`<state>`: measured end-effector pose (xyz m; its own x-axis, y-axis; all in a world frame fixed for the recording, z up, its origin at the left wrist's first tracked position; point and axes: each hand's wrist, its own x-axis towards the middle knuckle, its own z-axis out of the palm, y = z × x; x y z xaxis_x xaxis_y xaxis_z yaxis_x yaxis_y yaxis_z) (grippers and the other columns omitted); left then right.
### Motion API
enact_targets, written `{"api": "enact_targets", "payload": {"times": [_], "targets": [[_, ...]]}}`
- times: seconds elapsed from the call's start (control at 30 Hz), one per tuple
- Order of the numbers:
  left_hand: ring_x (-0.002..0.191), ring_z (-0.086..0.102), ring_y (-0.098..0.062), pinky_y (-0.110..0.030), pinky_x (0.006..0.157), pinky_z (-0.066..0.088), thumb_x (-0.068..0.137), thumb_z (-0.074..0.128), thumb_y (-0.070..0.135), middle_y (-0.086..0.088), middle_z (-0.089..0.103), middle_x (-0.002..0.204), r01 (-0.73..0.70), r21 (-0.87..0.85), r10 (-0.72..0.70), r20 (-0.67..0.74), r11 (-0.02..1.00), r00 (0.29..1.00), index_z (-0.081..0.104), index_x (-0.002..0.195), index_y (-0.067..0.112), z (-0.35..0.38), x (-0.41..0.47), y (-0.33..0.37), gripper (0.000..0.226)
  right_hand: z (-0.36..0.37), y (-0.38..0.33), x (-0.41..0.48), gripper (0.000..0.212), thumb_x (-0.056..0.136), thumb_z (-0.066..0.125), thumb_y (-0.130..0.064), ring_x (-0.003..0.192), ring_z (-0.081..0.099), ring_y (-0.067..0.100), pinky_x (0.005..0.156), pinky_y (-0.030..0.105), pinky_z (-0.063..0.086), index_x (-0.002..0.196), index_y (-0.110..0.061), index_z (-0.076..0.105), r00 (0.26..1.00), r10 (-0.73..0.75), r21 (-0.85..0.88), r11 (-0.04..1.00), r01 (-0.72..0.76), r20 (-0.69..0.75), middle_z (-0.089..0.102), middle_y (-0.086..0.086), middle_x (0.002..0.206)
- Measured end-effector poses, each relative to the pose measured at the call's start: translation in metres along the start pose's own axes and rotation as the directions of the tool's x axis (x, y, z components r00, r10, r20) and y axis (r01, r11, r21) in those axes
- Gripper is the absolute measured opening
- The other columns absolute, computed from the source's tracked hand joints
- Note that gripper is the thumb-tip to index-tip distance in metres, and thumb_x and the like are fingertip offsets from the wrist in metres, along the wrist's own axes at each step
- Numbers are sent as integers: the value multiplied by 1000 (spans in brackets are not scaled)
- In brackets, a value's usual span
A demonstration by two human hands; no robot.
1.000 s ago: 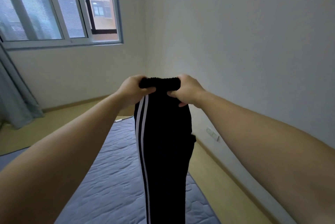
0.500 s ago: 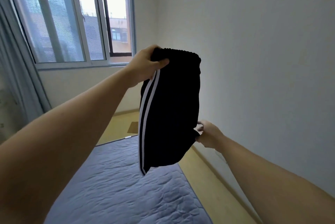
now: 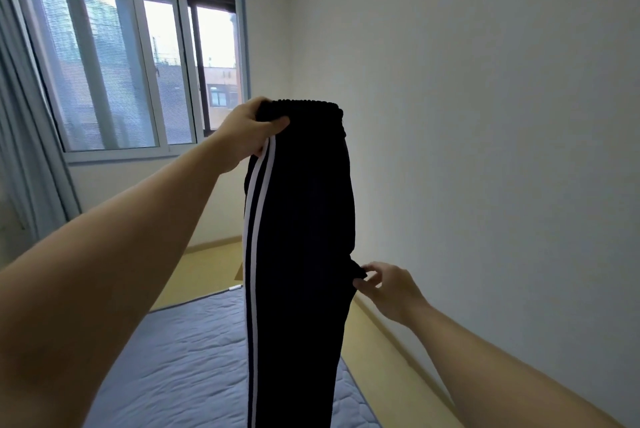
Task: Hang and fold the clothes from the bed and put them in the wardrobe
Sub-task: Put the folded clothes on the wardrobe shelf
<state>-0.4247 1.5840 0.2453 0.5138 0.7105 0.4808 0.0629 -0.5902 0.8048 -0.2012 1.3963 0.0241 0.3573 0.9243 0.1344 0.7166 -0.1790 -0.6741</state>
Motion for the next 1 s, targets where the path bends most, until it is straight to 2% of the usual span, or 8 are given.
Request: {"api": "enact_targets", "payload": {"times": [0.17, 0.3, 0.43, 0.5, 0.63, 0.8, 0.9, 1.0], "targets": [[77, 59, -22, -31, 57, 49, 95, 68, 23, -11, 65, 101, 11, 34, -9, -46, 999, 999, 62, 113, 16, 3, -9, 14, 19, -10, 22, -19, 22, 93, 67, -31, 84, 68, 34, 76, 43, 55, 80, -17, 58, 994, 105, 43, 994, -104, -33, 70, 10, 89], [76, 62, -19, -28, 55, 50, 95, 68, 24, -10, 68, 103, 29, 109, -21, -75, 994, 997, 63, 116, 14, 6, -20, 20, 24, -21, 36, -28, 23, 91, 62, -25, 82, 69, 35, 62, 35, 50, 72, -18, 50, 973, 230, -46, 972, -230, -8, 68, 12, 85], [68, 57, -17, -27, 51, 49, 95, 68, 25, -9, 65, 95, 34, 159, -19, -95, 987, 995, 63, 116, 12, 11, -33, 27, 25, -39, 21, -27, 6, 90, 60, -20, 77, 69, 27, 58, 31, 53, 88, -15, 63, 941, 314, -246, 929, -277, 123, 68, 7, 87], [65, 56, -15, -26, 49, 49, 95, 69, 26, -7, 64, 91, 41, 148, -29, -87, 988, 996, 64, 112, 14, 11, -38, 31, 22, -50, 5, -25, 33, 89, 66, -12, 93, 64, 28, 69, 35, 57, 122, -15, 64, 918, 345, -295, 913, -282, 193, 63, 7, 105], [54, 56, -9, -24, 44, 45, 93, 71, 26, -4, 63, 83, 47, 138, -48, 2, 989, 999, 64, 104, 18, 8, -45, 37, 15, -77, -48, -21, 85, 85, 73, 2, 127, 49, 33, 89, 39, 47, 154, -21, 30, 946, 149, 178, 962, -206, 286, 44, 12, 143], [43, 53, -2, -20, 39, 40, 90, 75, 27, 2, 60, 68, 42, 215, -58, 68, 976, 996, 67, 102, 17, 11, -52, 30, 18, -98, -120, 2, 69, 79, 85, -18, 105, 69, 21, 64, 28, 52, 138, -30, 49, 966, -152, 502, 864, 27, 209, 67, -1, 122], [42, 51, -2, -21, 38, 39, 88, 76, 29, 2, 59, 66, 48, 258, -76, 100, 965, 992, 69, 101, 18, 9, -53, 15, 18, -103, -139, 21, 50, 77, 85, -45, 80, 69, 13, 51, 23, 42, 121, -29, 65, 966, -179, 528, 847, 56, 186, 72, -5, 97], [46, 54, -5, -22, 41, 44, 86, 78, 30, -3, 61, 75, 69, 336, -122, 139, 939, 983, 69, 103, 19, 4, -50, -7, 22, -98, -137, 43, 39, 81, 81, -46, 66, 59, 11, 44, 21, 30, 111, -23, 72, 975, -130, 471, 881, 32, 178, 68, -6, 84]]}}
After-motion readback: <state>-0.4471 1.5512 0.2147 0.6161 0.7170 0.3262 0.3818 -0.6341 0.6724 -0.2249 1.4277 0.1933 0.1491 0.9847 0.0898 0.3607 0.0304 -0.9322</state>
